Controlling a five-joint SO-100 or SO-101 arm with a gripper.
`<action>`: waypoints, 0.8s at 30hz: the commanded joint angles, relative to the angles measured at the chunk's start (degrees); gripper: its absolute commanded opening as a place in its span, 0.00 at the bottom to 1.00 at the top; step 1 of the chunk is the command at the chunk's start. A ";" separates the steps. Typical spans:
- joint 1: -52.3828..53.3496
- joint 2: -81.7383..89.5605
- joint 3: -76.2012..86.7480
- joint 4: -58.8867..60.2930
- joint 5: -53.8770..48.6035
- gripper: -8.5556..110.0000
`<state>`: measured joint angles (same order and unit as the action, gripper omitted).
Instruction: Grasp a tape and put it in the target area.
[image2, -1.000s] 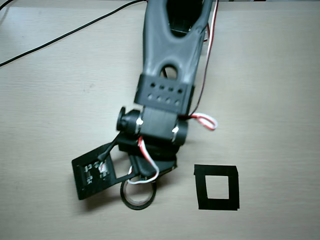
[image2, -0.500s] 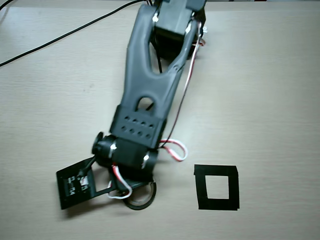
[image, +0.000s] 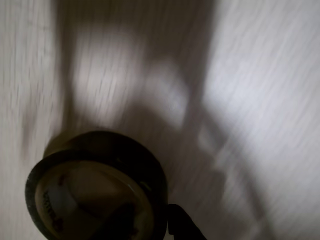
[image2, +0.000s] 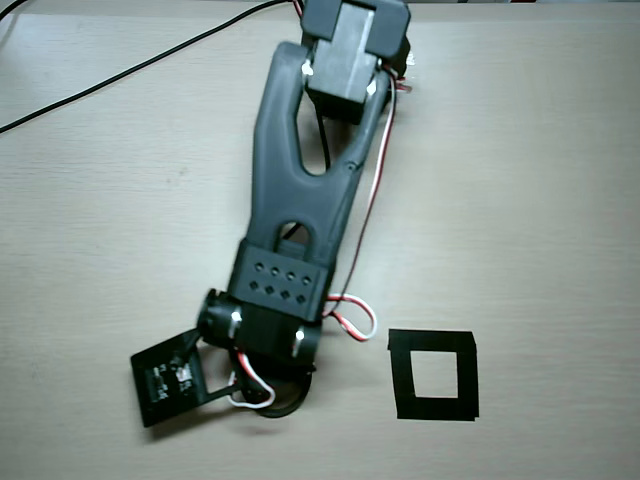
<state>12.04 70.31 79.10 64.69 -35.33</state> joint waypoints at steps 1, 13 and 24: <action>-0.53 0.09 -2.72 -0.44 0.62 0.10; -3.34 4.48 -4.48 6.86 -0.88 0.07; -19.34 19.07 -2.64 15.12 0.44 0.07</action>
<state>-4.39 85.34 76.99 79.10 -35.42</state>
